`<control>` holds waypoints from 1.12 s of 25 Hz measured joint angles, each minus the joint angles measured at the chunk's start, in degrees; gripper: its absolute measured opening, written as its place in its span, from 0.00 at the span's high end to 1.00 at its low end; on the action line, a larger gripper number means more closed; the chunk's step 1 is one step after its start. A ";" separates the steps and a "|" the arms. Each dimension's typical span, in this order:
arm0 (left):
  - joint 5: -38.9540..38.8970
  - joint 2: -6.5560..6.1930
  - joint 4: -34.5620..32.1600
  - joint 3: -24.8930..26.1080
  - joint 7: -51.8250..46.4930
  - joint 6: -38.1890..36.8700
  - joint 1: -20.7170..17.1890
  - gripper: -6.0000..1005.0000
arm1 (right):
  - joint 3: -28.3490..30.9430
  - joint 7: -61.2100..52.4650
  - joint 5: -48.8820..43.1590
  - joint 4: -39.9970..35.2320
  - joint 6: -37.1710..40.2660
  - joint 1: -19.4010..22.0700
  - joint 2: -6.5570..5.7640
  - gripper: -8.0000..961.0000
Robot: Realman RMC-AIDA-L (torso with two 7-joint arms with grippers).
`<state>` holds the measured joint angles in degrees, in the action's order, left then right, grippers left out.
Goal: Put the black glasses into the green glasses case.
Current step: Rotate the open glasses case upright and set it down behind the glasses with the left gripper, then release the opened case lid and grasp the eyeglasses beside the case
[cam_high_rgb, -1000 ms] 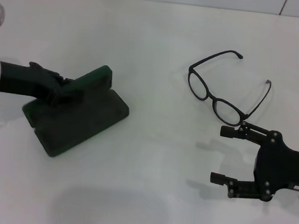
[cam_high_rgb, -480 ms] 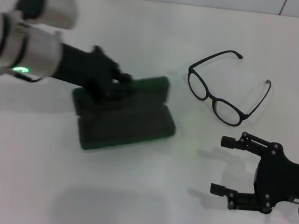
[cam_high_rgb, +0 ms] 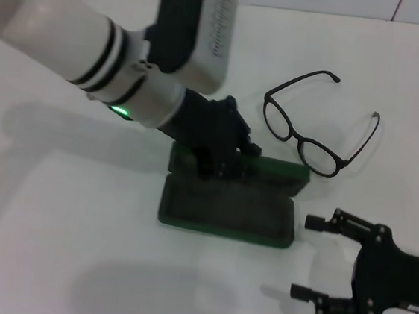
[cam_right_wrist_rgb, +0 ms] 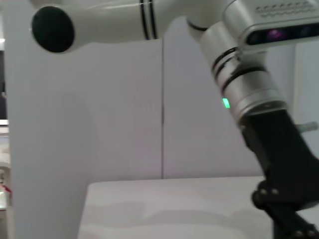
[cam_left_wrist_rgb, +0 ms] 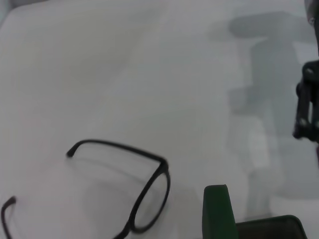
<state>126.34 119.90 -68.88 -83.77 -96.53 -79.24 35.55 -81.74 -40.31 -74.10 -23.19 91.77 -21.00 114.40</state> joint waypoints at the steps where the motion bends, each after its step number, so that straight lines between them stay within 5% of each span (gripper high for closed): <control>1: -0.28 0.00 0.40 -0.66 0.00 0.58 0.30 0.80 | 0.00 -0.04 -0.44 0.01 0.28 0.07 0.00 0.11; 15: -7.08 -0.11 -0.31 0.81 -1.00 3.78 -3.46 0.63 | 0.45 -0.46 -0.89 -0.32 0.82 0.61 0.02 0.12; 18: -11.16 -0.14 -1.88 3.18 0.37 3.79 -6.56 0.51 | 1.86 -0.51 -0.29 -0.48 1.68 0.52 0.15 0.12; 21: -20.67 -0.20 -2.07 6.93 4.69 3.47 -10.83 0.39 | 3.94 -0.52 -0.08 -0.49 2.67 0.50 0.32 0.12; 28: -48.24 -0.21 10.05 10.21 20.99 -1.09 -20.21 0.36 | 11.64 -0.59 2.59 0.08 5.51 0.31 1.19 0.12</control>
<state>78.10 119.69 -58.83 -73.56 -75.54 -80.33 15.34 -70.10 -40.90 -71.51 -23.11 97.28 -20.69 115.59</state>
